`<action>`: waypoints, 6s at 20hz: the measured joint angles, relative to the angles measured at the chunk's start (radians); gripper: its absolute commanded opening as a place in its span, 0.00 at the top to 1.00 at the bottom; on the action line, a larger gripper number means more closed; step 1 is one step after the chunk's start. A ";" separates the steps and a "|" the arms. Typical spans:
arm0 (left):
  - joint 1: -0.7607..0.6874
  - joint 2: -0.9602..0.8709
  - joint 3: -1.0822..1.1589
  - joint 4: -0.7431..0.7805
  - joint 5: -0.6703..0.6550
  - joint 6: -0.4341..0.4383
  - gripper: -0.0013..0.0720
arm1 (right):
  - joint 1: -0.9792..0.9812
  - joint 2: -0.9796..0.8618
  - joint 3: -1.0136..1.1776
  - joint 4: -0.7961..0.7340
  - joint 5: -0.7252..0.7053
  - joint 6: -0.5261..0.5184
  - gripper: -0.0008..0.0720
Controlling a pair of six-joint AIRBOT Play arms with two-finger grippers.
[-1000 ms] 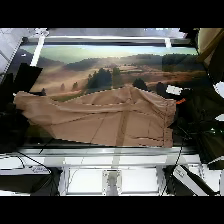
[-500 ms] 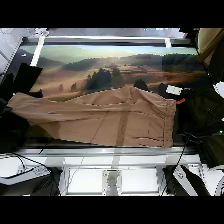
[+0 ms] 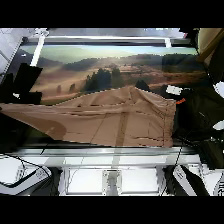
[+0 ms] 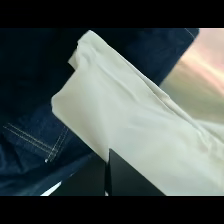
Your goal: Fold the clothes and pants, and hang the long-sleeved shirts on hangers.
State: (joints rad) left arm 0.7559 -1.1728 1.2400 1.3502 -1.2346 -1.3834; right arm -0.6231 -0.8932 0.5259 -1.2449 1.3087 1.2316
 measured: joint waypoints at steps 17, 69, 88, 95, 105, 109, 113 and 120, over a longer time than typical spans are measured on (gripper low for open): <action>-0.237 -0.210 0.280 0.468 -0.262 -0.130 0.97 | 0.000 -0.082 -0.103 0.153 -0.084 -0.139 0.92; -0.234 -0.203 0.023 0.172 0.179 -0.241 0.18 | 0.000 -0.125 0.535 0.038 0.034 -0.013 0.28; -0.332 -0.670 0.367 0.029 -0.217 0.262 0.15 | 0.000 -0.125 0.585 0.148 0.131 0.126 0.28; -0.419 -0.710 0.385 0.138 -0.232 0.317 0.97 | 0.000 -0.125 0.585 0.149 0.135 0.144 0.28; -0.484 -0.700 0.700 0.166 -0.069 0.174 0.97 | 0.000 -0.125 0.585 0.149 0.139 0.146 0.29; -0.572 -0.712 0.750 0.171 0.068 0.145 0.97 | 0.000 -0.125 0.585 0.149 0.139 0.147 0.29; -0.645 -0.756 0.763 0.251 0.110 0.077 0.02 | 0.000 -0.125 0.585 0.148 0.138 0.147 0.29; -0.590 -0.755 0.767 0.491 0.031 -0.157 0.02 | 0.000 -0.125 0.585 0.132 0.139 0.137 0.29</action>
State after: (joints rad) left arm 0.1658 -1.9278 2.0071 1.8416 -1.2041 -1.5402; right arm -0.6235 -1.0183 1.1110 -1.1126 1.4475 1.3682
